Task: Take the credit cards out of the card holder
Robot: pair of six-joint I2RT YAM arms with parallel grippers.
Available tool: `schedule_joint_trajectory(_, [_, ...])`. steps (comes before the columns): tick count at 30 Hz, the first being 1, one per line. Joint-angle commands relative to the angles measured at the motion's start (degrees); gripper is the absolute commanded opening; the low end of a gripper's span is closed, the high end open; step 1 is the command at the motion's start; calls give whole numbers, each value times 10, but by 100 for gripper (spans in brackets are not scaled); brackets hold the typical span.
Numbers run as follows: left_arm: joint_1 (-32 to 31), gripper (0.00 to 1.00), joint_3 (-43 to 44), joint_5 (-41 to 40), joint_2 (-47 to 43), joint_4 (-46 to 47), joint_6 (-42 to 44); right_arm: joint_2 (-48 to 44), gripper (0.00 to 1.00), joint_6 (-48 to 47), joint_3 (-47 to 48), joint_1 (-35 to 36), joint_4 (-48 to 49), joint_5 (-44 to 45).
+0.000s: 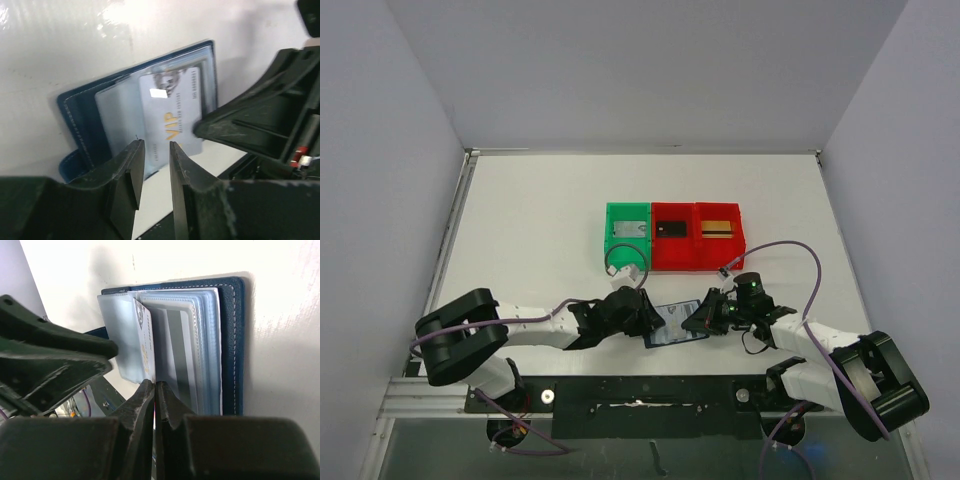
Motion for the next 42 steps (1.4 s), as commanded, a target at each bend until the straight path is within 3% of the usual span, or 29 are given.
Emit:
schedule_joint_trajectory(1, [4, 24, -12, 15, 32, 80, -15, -7, 0, -2, 3, 2, 22, 5])
schedule_joint_trajectory(7, [0, 10, 24, 28, 94, 19, -20, -7, 0, -4, 7, 2, 22, -1])
schedule_joint_trajectory(11, [-6, 4, 50, 14, 112, -56, -24, -9, 10, -14, 18, 1, 17, -4])
schedule_joint_trajectory(16, [-9, 1, 51, 6, 111, -80, -25, 6, 19, -29, 40, -1, 12, -5])
schedule_joint_trajectory(22, [-11, 0, 55, 2, 107, -89, -25, 42, 21, -63, 76, -5, -11, 1])
schedule_joint_trajectory(27, [-12, 0, 54, -6, 99, -98, -25, 54, 13, -84, 91, -6, -31, -4])
schedule_joint_trajectory(34, [-11, 0, 49, -11, 85, -97, -28, 55, 16, -117, 94, -2, -59, -20])
schedule_joint_trajectory(39, [-12, 0, 49, -15, 73, -100, -26, 62, 2, -125, 103, -1, -68, -12])
schedule_joint_trajectory(42, [-13, 5, 49, -30, 52, -126, -30, 50, 0, -127, 110, -1, -84, 10])
